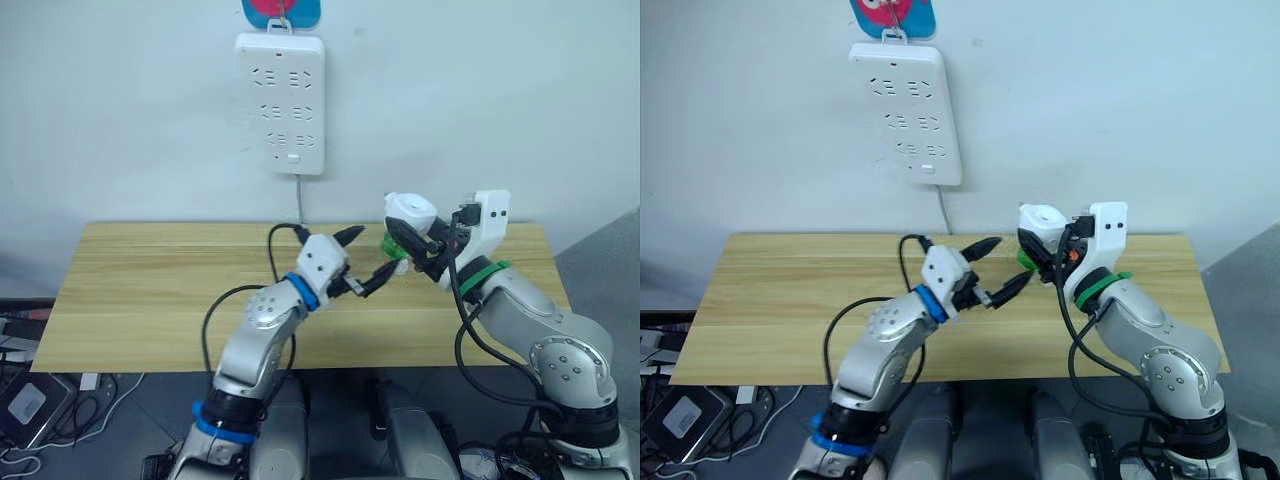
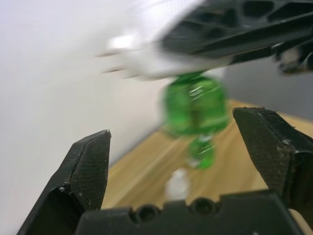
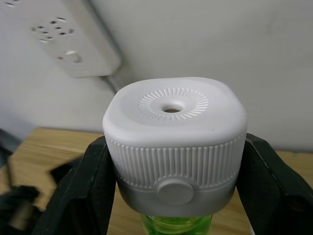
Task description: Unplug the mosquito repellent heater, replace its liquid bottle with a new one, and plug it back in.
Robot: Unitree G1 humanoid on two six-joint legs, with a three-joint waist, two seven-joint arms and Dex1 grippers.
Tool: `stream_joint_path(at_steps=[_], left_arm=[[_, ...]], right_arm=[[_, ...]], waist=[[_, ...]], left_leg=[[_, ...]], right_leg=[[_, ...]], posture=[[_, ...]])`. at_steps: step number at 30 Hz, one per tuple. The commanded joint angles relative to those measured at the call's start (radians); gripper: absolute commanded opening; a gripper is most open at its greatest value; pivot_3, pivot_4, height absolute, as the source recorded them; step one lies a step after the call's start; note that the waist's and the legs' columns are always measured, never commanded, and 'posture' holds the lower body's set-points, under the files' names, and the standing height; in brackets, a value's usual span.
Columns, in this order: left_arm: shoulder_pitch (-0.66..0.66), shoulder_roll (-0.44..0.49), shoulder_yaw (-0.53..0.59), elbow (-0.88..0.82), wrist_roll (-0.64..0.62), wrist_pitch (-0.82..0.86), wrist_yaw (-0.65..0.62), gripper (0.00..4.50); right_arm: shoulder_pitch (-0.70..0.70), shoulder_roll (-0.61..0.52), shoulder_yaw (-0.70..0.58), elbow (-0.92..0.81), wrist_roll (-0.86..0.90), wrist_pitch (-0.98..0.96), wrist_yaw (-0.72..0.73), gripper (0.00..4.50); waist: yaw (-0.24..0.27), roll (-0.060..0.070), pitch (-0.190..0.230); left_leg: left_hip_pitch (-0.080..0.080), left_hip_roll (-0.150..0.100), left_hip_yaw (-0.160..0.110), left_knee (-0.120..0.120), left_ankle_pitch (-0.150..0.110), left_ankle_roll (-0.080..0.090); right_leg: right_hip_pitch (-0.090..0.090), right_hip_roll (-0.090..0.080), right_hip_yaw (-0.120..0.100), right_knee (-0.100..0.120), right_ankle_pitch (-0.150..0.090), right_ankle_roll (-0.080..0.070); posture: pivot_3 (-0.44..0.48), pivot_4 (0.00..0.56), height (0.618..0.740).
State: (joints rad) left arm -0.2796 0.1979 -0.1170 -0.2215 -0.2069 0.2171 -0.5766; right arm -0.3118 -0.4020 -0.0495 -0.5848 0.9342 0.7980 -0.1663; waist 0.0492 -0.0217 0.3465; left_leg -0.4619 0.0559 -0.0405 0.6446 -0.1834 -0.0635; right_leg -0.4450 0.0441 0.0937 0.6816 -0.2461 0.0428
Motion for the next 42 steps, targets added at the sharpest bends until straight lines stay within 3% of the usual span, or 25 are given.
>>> stream_joint_path(at_steps=[1, 5, 10, 20, 26, 36, 42], left_arm=[[-0.053, 0.048, 0.106, -0.036, 0.021, -0.107, 0.046, 4.5], [-0.195, 0.12, 0.167, 0.094, 0.088, -0.233, 0.092, 4.5], [-0.357, 0.133, 0.177, 0.302, 0.088, -0.307, 0.084, 4.5], [-0.41, 0.127, 0.193, 0.395, 0.023, -0.319, 0.043, 4.5], [-0.468, 0.129, 0.191, 0.45, -0.103, -0.182, -0.085, 4.5], [-0.563, 0.129, 0.146, 0.586, -0.148, -0.149, -0.342, 4.5], [-0.631, 0.109, 0.161, 0.668, -0.153, -0.151, -0.388, 4.5]], right_arm=[[-0.001, -0.005, -0.041, -0.014, -0.044, -0.034, 0.034, 2.97], [-0.02, 0.009, -0.052, 0.006, -0.09, -0.046, 0.049, 2.97], [-0.054, 0.032, -0.058, 0.026, -0.108, -0.043, 0.07, 2.97], [-0.046, 0.052, -0.082, -0.005, -0.119, -0.017, 0.063, 2.97], [-0.043, 0.068, -0.083, -0.021, -0.123, -0.005, 0.054, 2.97], [-0.047, 0.071, -0.088, -0.032, -0.123, 0.013, 0.06, 2.97], [-0.041, 0.075, -0.091, -0.053, -0.117, 0.027, 0.057, 2.97]], waist=[[0.003, 0.0, 0.0], [0.011, 0.0, -0.001], [0.026, 0.0, -0.001], [0.031, 0.0, -0.001], [0.029, 0.0, -0.001], [0.029, 0.0, -0.001], [0.03, 0.0, -0.001]], left_leg=[[0.0, 0.0, 0.0, 0.0, 0.0, 0.0], [0.0, -0.001, 0.0, 0.0, 0.001, 0.0], [0.0, -0.007, 0.0, 0.0, 0.002, 0.001], [-0.001, -0.011, -0.002, 0.0, 0.007, 0.003], [-0.002, -0.01, -0.005, -0.001, 0.007, 0.003], [-0.002, -0.011, -0.006, -0.001, 0.007, 0.003], [-0.003, -0.011, -0.007, 0.0, 0.007, 0.003]], right_leg=[[0.0, 0.0, 0.0, 0.0, 0.0, 0.0], [0.0, 0.0, 0.0, -0.001, 0.001, 0.0], [0.001, -0.005, 0.0, -0.001, 0.001, 0.001], [0.003, -0.01, -0.003, -0.002, 0.004, 0.005], [0.002, -0.01, -0.006, -0.001, 0.005, 0.003], [0.002, -0.01, -0.006, -0.002, 0.005, 0.003], [0.002, -0.01, -0.008, -0.002, 0.004, 0.004]], posture=[[0.237, 0.289, 0.74], [0.256, 0.288, 0.74], [0.261, 0.289, 0.74], [0.23, 0.292, 0.74], [0.233, 0.295, 0.74], [0.216, 0.304, 0.74], [0.202, 0.302, 0.74]])
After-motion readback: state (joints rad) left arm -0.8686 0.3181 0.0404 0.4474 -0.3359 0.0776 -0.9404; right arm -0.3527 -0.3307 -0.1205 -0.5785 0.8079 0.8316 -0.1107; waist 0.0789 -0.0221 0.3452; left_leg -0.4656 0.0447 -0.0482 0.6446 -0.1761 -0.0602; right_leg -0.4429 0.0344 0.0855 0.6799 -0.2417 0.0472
